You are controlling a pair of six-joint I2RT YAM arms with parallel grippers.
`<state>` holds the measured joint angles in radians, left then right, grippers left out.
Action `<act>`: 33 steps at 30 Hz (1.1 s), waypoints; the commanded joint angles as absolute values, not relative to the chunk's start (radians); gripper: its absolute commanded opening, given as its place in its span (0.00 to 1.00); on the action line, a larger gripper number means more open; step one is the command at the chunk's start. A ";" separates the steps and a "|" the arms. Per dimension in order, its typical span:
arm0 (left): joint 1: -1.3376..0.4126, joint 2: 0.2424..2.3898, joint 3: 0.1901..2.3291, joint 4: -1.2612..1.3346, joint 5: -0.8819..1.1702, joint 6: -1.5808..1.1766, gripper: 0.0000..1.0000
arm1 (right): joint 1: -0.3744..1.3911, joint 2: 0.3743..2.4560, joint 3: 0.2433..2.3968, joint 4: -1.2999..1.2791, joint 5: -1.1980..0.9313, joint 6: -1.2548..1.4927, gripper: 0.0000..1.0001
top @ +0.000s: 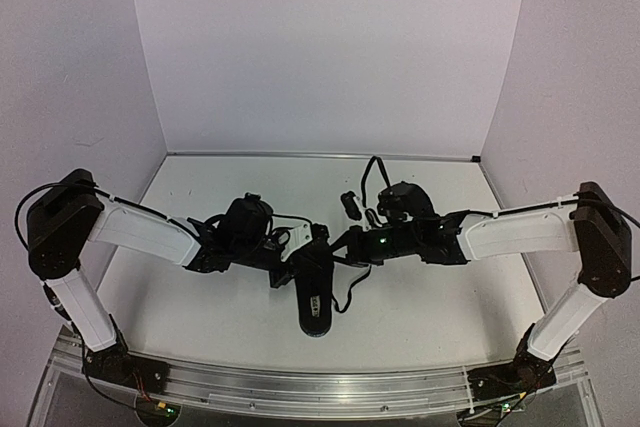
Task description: Tie the shoes
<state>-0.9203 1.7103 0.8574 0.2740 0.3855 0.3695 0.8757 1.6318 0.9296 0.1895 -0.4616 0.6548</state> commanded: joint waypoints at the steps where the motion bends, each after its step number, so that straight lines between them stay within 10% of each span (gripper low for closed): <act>1: -0.923 1.699 0.886 0.306 0.415 0.375 0.01 | 0.878 1.590 0.922 0.192 -0.440 0.652 0.04; 12: -0.924 1.698 0.871 0.319 0.414 0.369 0.00 | 0.824 1.523 0.823 0.026 -0.235 0.735 0.44; 33: -0.923 1.718 0.885 0.334 0.426 0.375 0.00 | 0.858 1.850 1.004 -0.131 -0.153 0.682 0.46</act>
